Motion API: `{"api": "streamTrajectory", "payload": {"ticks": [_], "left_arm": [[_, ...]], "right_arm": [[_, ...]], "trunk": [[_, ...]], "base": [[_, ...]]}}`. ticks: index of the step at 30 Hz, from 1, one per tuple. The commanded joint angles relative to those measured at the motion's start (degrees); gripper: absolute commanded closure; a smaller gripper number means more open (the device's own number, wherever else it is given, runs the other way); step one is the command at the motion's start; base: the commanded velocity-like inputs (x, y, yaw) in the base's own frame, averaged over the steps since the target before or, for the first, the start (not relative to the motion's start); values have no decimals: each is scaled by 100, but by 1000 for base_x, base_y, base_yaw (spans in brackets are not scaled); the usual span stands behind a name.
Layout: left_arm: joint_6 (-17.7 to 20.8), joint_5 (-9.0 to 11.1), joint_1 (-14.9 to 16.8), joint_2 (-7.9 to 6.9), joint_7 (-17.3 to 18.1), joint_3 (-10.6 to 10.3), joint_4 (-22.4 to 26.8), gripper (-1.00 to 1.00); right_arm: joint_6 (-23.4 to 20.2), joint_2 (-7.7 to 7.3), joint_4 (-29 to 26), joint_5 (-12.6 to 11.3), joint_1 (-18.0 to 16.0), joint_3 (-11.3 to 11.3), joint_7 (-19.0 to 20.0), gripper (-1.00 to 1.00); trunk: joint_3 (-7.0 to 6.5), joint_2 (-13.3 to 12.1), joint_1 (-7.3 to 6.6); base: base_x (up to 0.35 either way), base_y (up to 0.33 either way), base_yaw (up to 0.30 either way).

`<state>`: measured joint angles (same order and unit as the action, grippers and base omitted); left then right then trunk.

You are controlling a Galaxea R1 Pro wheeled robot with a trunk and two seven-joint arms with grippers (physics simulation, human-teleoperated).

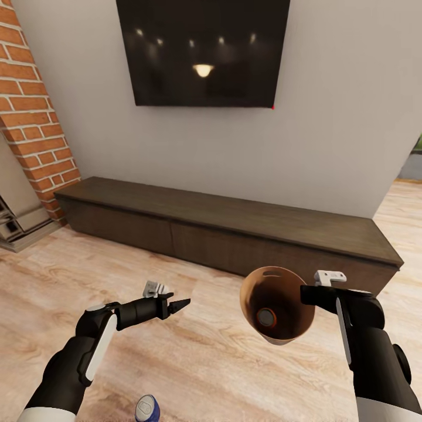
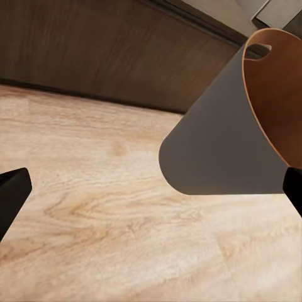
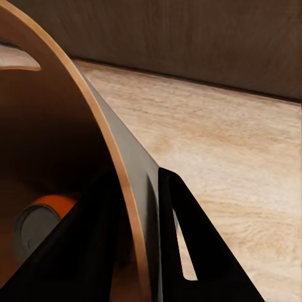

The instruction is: Put the three can of soda from the living room inside the tash can in the kitchen.

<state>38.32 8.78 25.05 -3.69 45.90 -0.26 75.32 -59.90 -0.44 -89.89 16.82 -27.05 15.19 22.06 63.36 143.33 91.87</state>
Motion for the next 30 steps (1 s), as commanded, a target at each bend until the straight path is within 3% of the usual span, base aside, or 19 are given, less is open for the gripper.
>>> {"api": "streamTrajectory", "payload": {"ticks": [1, 30], "left_arm": [[0, 1, 0, 0, 2, 0, 0, -100], [0, -8, 0, 0, -19, 0, 0, -100]], "right_arm": [[-10, 0, -2, -91, -2, 0, 0, 100], [-10, 0, -2, -91, -2, 3, 3, 100]], "trunk": [[8, 1, -1], [262, 1, -1]], "base": [[0, 0, 0], [0, 0, 0]]}}
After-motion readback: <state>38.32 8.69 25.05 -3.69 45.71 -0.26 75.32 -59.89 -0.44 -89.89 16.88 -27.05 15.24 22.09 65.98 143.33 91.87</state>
